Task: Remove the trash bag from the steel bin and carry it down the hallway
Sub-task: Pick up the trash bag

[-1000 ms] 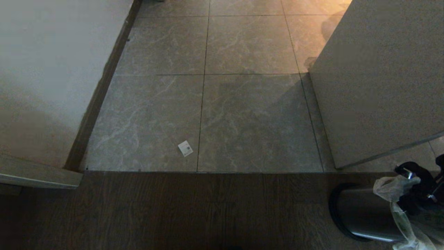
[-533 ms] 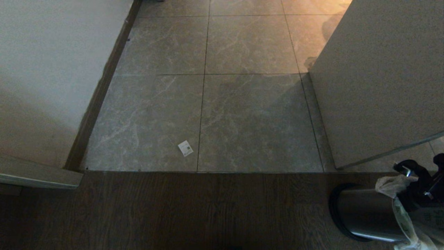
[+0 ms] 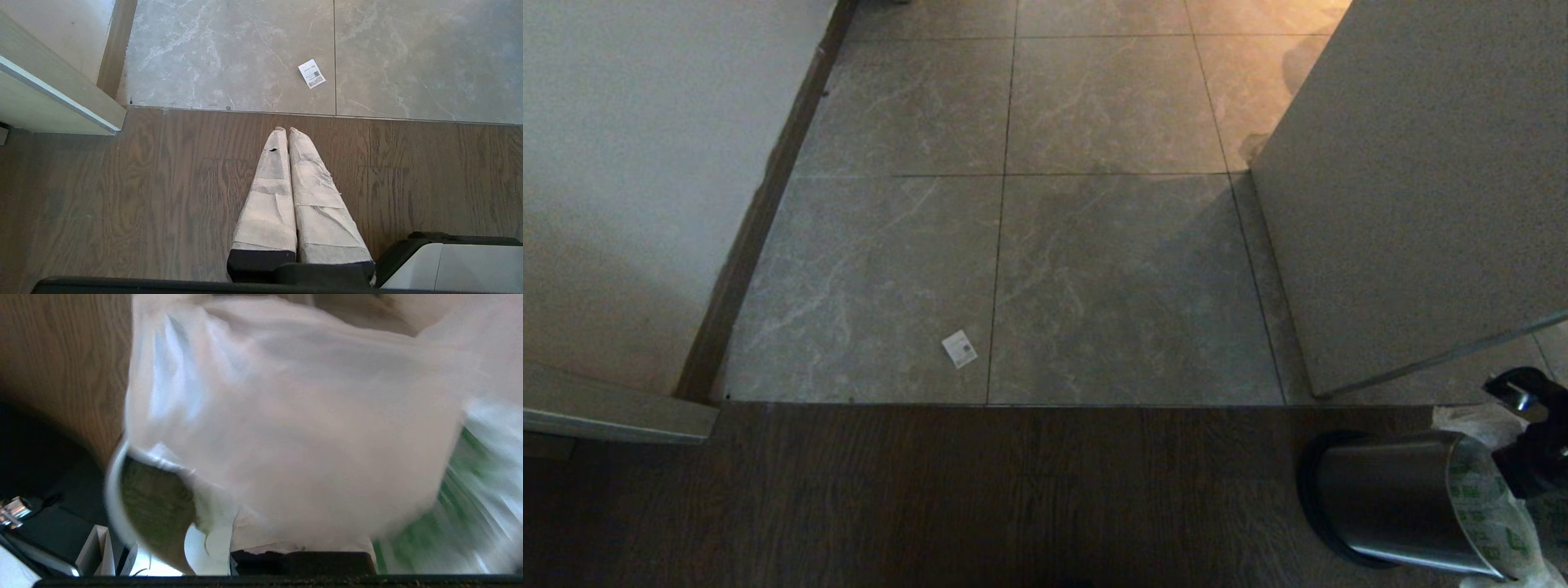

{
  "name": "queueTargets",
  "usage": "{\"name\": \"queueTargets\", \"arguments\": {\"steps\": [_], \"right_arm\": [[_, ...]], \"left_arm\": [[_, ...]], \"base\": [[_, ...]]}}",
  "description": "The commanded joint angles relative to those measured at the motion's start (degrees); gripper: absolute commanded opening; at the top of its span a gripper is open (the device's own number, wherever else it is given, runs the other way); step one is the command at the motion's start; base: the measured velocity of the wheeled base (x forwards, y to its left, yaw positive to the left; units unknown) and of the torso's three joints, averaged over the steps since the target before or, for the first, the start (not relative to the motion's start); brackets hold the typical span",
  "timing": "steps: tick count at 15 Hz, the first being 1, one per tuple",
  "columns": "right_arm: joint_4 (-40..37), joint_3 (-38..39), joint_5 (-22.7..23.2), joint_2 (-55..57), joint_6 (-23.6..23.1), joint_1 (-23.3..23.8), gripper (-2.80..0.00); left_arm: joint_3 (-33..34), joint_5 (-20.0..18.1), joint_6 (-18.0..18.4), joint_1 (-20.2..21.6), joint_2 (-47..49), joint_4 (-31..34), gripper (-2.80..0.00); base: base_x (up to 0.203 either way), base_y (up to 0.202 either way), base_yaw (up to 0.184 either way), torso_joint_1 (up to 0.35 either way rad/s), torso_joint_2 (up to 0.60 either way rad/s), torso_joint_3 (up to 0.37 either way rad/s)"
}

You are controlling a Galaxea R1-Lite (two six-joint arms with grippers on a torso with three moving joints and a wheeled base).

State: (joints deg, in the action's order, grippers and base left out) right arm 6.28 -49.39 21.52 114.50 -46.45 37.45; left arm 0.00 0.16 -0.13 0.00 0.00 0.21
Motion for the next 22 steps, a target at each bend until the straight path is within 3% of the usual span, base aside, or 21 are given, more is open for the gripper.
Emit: {"name": "queueTargets", "arguments": {"steps": [1,3,10,16,22], "right_arm": [[-1.6,3.6,-0.3,-10.7,-0.4,1.8,-2.8],[-5.4,6.3,-1.0,-19.9,-0.7,3.4,-2.8],[-29.5,8.6,-1.5,-49.8,-0.8,5.1,-2.8],[-32.1,7.8,-1.6,-52.2,-1.7,5.2,-2.8],[-31.5,11.2,-2.5,-45.7,-0.8,6.5,-2.8]], "left_arm": [[0.0,0.0,0.0,0.0,0.0,0.0,-2.8],[0.0,0.0,0.0,0.0,0.0,0.0,-2.8],[0.0,0.0,0.0,0.0,0.0,0.0,-2.8],[0.0,0.0,0.0,0.0,0.0,0.0,-2.8],[0.0,0.0,0.0,0.0,0.0,0.0,-2.8]], "base": [[0.0,0.0,0.0,0.0,0.0,0.0],[0.0,0.0,0.0,0.0,0.0,0.0],[0.0,0.0,0.0,0.0,0.0,0.0],[0.0,0.0,0.0,0.0,0.0,0.0],[0.0,0.0,0.0,0.0,0.0,0.0]]}}
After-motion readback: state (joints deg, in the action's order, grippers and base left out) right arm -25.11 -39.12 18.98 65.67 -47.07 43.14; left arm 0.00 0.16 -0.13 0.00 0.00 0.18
